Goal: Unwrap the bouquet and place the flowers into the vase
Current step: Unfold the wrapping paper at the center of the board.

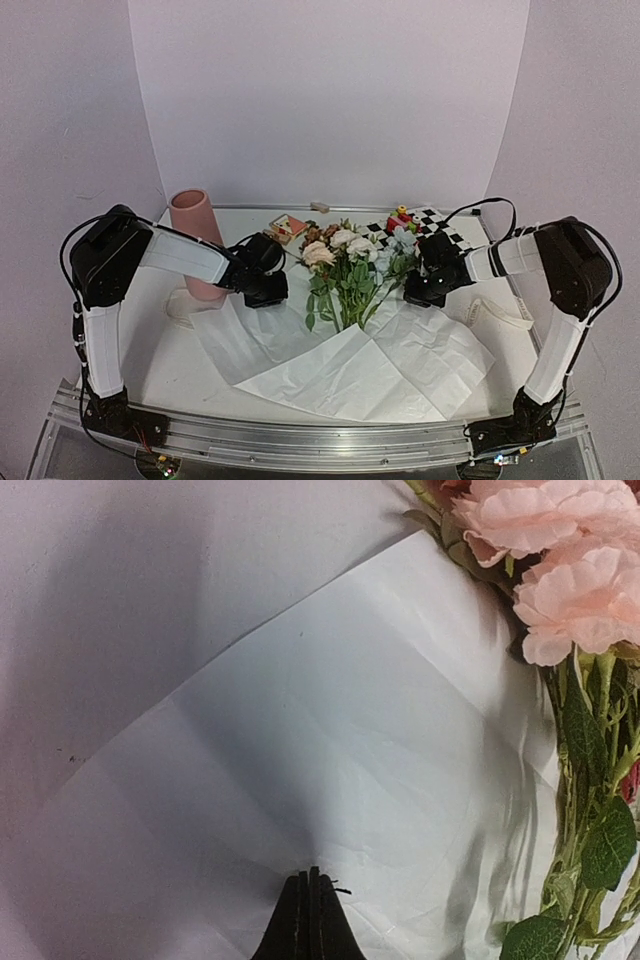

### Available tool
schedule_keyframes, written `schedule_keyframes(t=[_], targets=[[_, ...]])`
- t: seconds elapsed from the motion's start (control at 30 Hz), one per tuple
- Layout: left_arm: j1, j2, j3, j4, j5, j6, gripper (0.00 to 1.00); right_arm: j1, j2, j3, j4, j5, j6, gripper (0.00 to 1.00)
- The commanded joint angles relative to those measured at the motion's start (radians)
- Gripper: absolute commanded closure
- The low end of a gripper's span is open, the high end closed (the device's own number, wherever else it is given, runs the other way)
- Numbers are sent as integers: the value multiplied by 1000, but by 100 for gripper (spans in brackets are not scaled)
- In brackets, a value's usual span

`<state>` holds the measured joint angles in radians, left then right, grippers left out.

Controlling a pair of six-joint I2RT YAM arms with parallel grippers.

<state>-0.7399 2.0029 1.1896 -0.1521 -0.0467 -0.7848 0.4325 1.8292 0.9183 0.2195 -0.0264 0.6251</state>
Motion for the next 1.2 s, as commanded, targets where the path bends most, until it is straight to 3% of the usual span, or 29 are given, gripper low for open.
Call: schedule_keyframes(t=[0.0, 0.5, 0.73, 1.0, 1.17], targets=[[21, 53, 29, -6, -24, 2, 100, -43, 83, 40, -58, -3, -22, 100], [94, 198, 212, -6, 31, 83, 100, -111, 198, 262, -91, -27, -86, 100], [94, 82, 171, -6, 97, 128, 94, -108, 90, 222, -76, -162, -163, 99], [44, -78, 75, -6, 169, 185, 77, -75, -65, 102, -65, -279, -211, 94], [-10, -176, -9, -8, 173, 170, 72, -31, -143, 2, -54, -332, -223, 89]])
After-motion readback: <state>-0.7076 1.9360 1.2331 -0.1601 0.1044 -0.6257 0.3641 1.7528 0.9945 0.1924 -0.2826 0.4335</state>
